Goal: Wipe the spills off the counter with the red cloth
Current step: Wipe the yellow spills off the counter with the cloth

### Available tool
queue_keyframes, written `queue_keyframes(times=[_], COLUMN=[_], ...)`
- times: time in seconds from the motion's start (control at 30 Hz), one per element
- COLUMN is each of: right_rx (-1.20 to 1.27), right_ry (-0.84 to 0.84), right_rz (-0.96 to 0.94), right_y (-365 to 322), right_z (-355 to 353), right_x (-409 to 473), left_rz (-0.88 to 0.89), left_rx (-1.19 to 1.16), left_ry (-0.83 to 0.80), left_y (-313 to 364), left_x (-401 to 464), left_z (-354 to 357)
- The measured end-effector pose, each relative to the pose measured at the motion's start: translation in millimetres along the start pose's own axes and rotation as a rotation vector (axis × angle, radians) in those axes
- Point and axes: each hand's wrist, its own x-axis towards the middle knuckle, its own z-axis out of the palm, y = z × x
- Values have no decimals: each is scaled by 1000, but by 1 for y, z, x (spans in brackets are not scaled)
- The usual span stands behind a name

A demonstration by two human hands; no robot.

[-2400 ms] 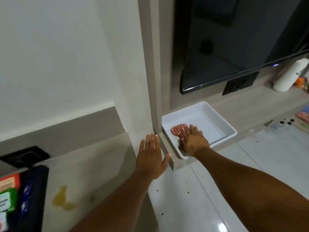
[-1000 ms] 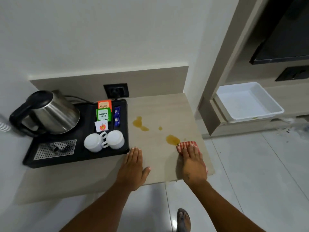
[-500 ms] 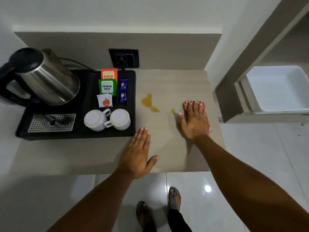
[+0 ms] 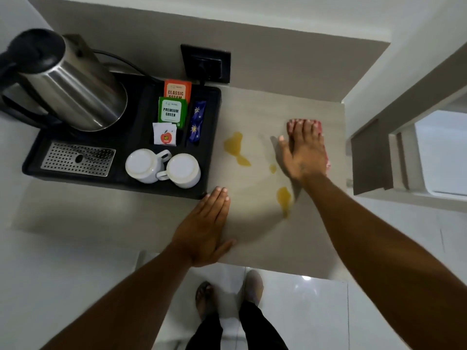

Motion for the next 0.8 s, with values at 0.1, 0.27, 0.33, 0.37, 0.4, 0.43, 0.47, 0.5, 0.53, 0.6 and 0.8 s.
queue_keyframes(times=[0.1,0.27,0.33,0.37,0.4,0.43,0.47,0.5,0.53,0.6,0.8], right_rx=[-7,25,-11,-25,-30,-32,-34,-33,-35,-63,-88], right_ry=[-31,6,7,-7,-21,-30,-40,-56,-74,-95,-101], right_rz=[-155,14,2,-18,-43,-81,-136,-217,-313,-476,-460], right_y=[10,54,49,41,29,15,0,-14,-22,-22,-25], right_z=[8,0,-5,-7,-9,-9,-9,-8,-5,4,1], right_x=[-31,-26,7,24,42,55,63,65,59,30,56], left_rz=[-15,-8,-3,2,2,0,-4,-9,-9,-11,-19], left_rx=[1,1,2,0,-1,1,3,-4,-18,-31,-24], left_ry=[1,24,35,32,25,24,22,18,14,13,21], left_y=[0,-1,-1,-2,-2,-2,-2,-1,0,0,-3], left_x=[0,1,1,1,1,1,1,1,2,2,2], left_z=[1,2,5,5,6,7,6,5,4,4,8])
